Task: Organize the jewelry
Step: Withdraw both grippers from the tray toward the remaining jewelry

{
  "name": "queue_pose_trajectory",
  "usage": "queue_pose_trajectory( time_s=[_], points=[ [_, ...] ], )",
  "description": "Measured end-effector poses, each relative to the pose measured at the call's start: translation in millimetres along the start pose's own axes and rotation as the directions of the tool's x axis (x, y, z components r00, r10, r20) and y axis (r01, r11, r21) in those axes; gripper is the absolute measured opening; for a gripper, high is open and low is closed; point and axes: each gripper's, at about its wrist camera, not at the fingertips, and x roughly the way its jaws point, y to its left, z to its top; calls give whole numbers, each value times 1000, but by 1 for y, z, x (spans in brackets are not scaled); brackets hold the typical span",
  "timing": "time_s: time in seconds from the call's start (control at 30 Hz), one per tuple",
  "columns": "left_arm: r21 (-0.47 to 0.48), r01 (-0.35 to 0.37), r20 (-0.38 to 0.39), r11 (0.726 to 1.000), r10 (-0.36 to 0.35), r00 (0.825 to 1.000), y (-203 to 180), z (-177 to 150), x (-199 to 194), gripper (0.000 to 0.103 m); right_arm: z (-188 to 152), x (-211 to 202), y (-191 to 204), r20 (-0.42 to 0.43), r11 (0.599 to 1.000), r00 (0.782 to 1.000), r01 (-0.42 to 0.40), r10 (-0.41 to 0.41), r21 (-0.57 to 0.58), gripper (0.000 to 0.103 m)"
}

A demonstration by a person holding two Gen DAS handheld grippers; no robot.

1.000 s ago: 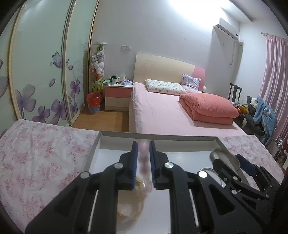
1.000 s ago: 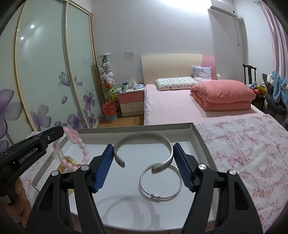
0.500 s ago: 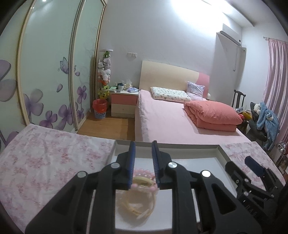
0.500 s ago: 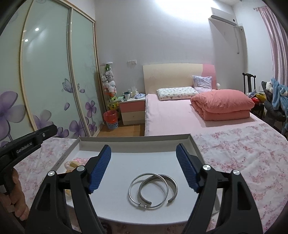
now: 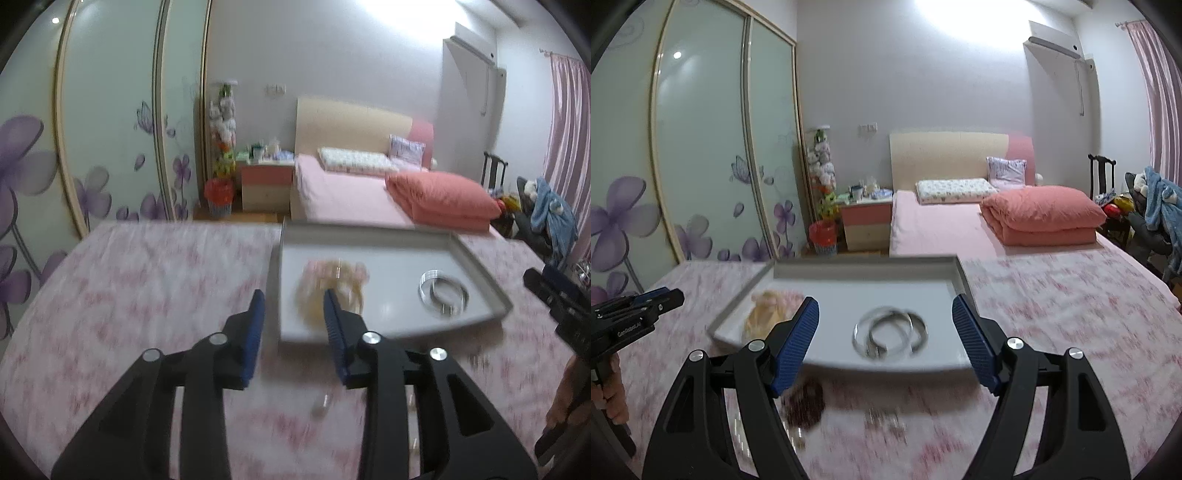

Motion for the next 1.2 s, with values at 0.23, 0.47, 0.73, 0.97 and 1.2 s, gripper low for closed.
queue_pose_trajectory(
  time_s=[0.23, 0.47, 0.73, 0.97, 1.2],
  points=[
    [21, 22, -143, 1000, -18, 990, -3, -44, -1, 41, -27, -15, -9, -104, 999, 995, -5, 9, 32, 75],
    [43, 57, -230, 997, -46, 972, -14, -65, 12, 41, -42, -20, -13, -162, 999, 986, -17, 24, 48, 75],
    [56, 29, -273, 998, -12, 962, -27, -67, 31, 41, -51, -15, -13, -192, 999, 981, -22, 30, 45, 75],
    [58, 9, -284, 998, 8, 959, -33, -61, 44, 40, -54, -9, -13, -211, 999, 977, -22, 32, 49, 75],
    [76, -25, -283, 997, 46, 958, -37, -55, 52, 15, -56, -5, -14, -226, 998, 974, -20, 32, 55, 75]
  ],
)
